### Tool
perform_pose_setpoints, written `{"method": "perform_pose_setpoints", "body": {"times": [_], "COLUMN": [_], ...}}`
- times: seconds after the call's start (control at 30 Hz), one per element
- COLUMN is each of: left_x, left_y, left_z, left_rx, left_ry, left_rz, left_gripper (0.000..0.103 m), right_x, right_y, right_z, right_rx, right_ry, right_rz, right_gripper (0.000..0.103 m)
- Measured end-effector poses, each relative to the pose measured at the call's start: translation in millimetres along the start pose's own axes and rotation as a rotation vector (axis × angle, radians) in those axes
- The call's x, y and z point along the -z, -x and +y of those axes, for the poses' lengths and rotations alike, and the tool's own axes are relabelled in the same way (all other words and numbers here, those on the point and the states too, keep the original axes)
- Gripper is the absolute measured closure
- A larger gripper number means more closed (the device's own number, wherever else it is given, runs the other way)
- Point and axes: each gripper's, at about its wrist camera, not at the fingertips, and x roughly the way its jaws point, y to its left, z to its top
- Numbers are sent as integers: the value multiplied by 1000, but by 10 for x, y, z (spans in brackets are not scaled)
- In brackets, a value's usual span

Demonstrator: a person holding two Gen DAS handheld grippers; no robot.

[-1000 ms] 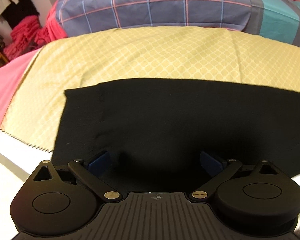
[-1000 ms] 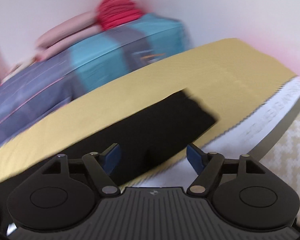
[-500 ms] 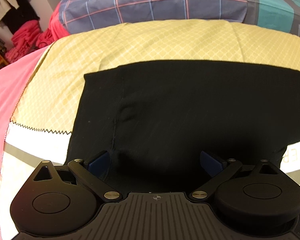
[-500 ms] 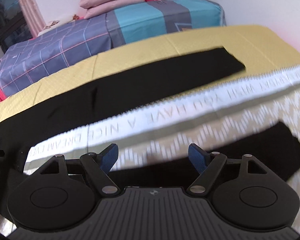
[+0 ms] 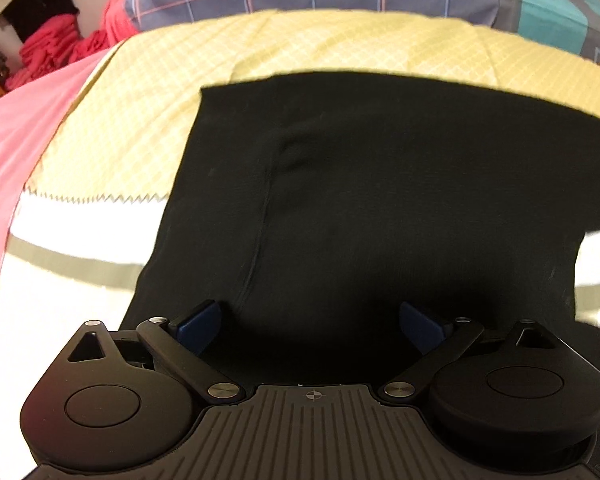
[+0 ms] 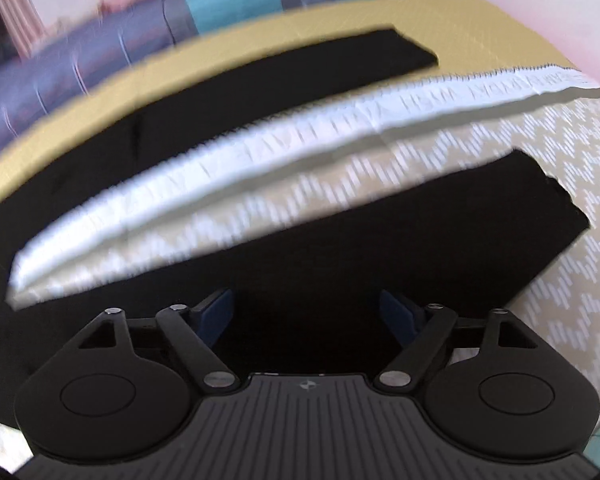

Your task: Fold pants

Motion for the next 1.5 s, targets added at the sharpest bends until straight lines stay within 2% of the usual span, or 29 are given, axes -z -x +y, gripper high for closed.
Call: {"method": "perform_pose_setpoints", "body": {"times": [0.13,0.27,0.4,0.6,0.67,0.77,0.83,1.0,1.17,1.27,1.4,1.5], "left_x": [176,378,633,903,991,1097,1186,1166,1163,1113,1041,993], "left_y": [56,276,478,591,619,583,579,543,517,490,419,366], "left_z": [157,394,522,624,655,692,700,775,841,814,808,808], "left_rx": [-22,46,100,157,183,279,309,349,396,409,430,436], "left_ry": [23,118,153,197,242,339,389,457,529,538,550,567], "left_rz": [7,-17,-22,34,67,134,146,118,82,51,31,25], "left_gripper": [0,0,0,0,0,0,0,0,0,0,0,0], "right_x": [-27,30,184,397,420,420,425,412,420,447,513,523], "right_y": [188,269,289,337,344,374,397,386,364,369,312,208], "right_z": [-94,-145,-202,-160,-190,-272,-342,-488,-684,-888,-1198,-1300], "right_rx": [30,10,-7,-27,-56,-95,-119,-205,-297,-313,-328,-363], "right_ry": [-74,-114,-172,-180,-182,-195,-214,-244,-349,-440,-601,-653], "right_rz": [-52,-58,-35,-34,-29,-34,-45,-37,-31,-40,-48,-48], "right_gripper": [19,18,18,18,18,20,20,24,24,24,33,39]}}
